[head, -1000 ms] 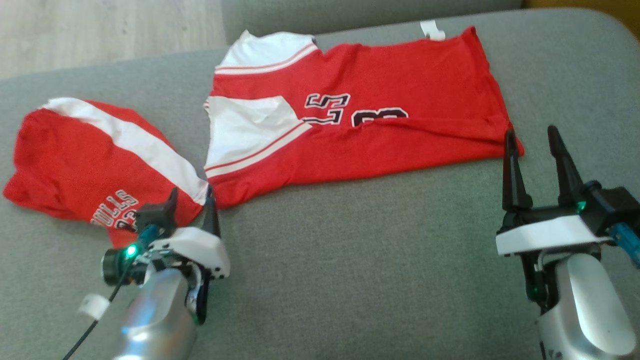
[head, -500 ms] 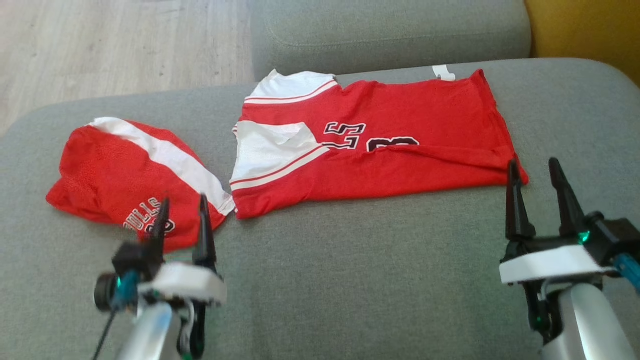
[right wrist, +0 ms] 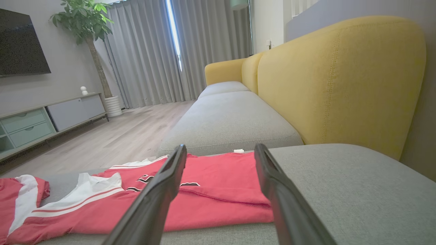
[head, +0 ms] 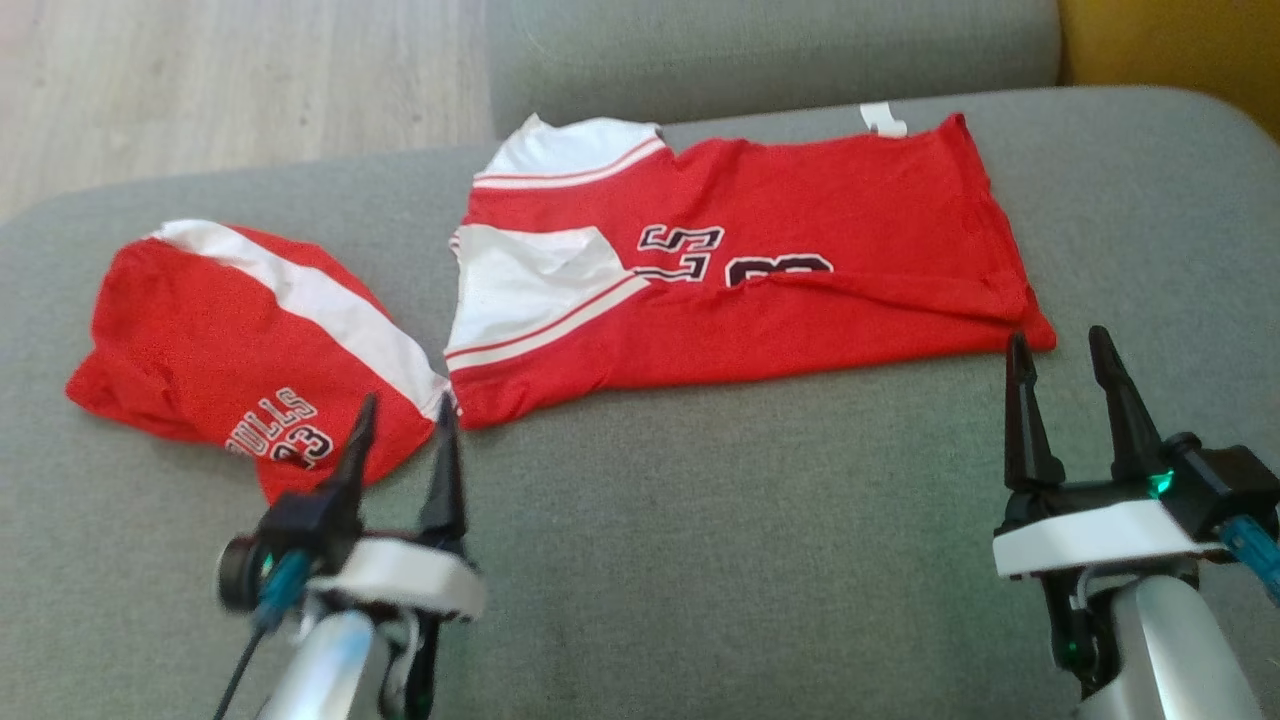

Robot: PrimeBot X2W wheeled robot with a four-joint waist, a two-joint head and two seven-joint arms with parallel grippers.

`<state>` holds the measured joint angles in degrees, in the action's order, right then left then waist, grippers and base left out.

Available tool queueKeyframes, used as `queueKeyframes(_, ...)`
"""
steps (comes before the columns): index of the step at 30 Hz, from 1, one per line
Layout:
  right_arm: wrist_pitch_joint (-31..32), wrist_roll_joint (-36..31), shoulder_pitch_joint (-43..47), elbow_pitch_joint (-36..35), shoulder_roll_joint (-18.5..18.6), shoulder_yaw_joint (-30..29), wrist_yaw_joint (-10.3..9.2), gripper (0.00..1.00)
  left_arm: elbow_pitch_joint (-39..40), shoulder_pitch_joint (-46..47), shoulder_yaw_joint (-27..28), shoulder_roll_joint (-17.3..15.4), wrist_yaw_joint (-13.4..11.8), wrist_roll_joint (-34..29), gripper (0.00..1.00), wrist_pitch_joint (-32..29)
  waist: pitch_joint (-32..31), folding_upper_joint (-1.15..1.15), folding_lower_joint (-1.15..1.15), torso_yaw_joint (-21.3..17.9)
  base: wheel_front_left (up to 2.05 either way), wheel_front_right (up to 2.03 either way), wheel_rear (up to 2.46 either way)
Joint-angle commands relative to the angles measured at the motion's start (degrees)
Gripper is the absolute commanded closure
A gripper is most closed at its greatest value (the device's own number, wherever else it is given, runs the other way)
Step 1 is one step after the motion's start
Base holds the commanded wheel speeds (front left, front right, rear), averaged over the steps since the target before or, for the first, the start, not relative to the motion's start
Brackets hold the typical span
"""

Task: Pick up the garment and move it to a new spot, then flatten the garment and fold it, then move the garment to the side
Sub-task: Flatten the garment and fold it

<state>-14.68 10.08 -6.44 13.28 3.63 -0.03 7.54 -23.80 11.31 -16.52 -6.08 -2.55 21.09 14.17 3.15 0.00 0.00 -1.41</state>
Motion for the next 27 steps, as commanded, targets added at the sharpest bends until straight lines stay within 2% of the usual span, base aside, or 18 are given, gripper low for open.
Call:
queueKeyframes(1,-0.32,-0.16,-2.88,-2.15,-0.19,1.50,-0.05,0.00,1.93,4.46,0.67,-0.26,0.55,-0.98,0.00,-0.24,1.23,0.00,0.00,-0.56,0.00,0.00,0.00)
queueKeyframes(8,-0.32,-0.66,-5.09,-2.21,-0.02,1.76,-0.05,0.00,-3.83,11.21,-5.35,0.36,2.39,-4.06,0.00,-8.13,5.16,0.00,0.00,-1.97,0.00,0.00,0.00)
queueKeyframes(17,-0.32,-0.99,-7.03,-2.28,-0.15,1.58,-0.05,0.00,-14.00,17.28,-8.96,-1.40,-1.47,-9.64,0.00,-15.26,8.49,0.00,0.00,-2.93,0.00,0.00,0.00)
queueKeyframes(22,-0.32,-1.11,-7.02,-2.19,-0.22,1.11,-0.05,0.00,-16.63,18.69,-9.80,-2.15,-2.99,-11.11,0.00,-15.60,8.69,0.00,0.00,-2.53,0.00,0.00,0.00)
queueKeyframes(27,-0.32,-1.17,-7.56,-1.93,-0.30,1.29,-0.05,0.00,-17.98,19.98,-10.30,-2.11,-3.33,-11.38,0.00,-15.09,9.27,0.00,0.00,-2.28,0.00,0.00,0.00)
